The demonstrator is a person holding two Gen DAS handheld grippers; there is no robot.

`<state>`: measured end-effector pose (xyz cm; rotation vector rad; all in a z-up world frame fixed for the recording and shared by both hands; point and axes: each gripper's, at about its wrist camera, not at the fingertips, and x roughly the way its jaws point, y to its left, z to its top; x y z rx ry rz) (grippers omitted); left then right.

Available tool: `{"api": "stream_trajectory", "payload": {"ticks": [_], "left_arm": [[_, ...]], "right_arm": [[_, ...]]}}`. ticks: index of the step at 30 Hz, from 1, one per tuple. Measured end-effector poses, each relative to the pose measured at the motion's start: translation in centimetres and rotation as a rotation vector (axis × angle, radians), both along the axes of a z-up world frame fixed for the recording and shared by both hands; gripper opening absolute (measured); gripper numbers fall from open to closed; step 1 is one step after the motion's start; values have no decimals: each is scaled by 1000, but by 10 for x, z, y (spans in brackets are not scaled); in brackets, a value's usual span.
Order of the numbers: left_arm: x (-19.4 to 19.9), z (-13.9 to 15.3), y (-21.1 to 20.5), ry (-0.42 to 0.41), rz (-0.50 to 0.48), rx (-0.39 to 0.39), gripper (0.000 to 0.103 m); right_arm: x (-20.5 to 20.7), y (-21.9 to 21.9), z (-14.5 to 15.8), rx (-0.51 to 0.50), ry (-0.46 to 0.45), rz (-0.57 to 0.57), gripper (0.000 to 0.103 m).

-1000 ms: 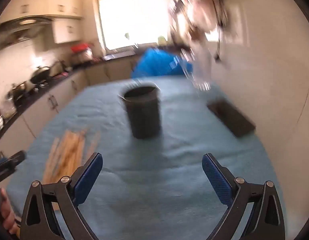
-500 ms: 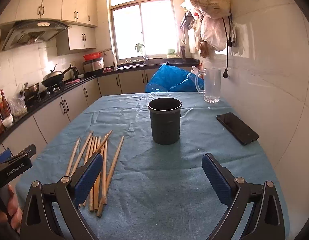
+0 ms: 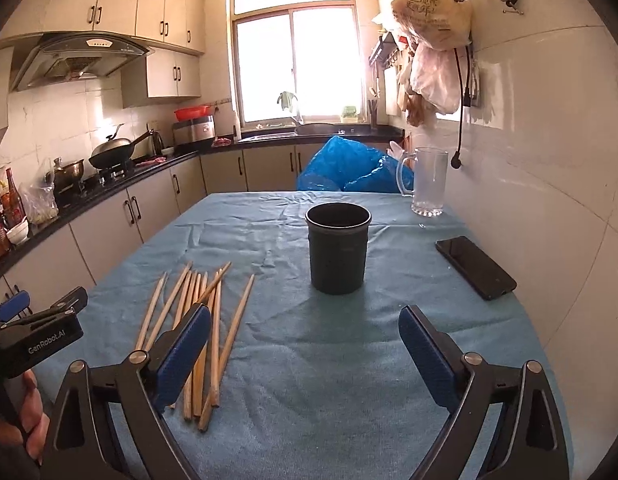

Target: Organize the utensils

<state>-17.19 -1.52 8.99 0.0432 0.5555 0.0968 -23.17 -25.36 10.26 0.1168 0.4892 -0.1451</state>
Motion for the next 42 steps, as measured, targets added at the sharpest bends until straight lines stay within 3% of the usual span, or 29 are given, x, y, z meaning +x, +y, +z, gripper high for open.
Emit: {"api": "stream_trajectory", "payload": {"ticks": [16, 42], "left_arm": [[-24, 1, -10, -20, -39, 32, 103], [-18, -5, -10, 9, -35, 41, 103]], "right_arm": [[-17, 8, 4, -14, -19, 14, 97], [-10, 7, -4, -1, 24, 24, 97]]}}
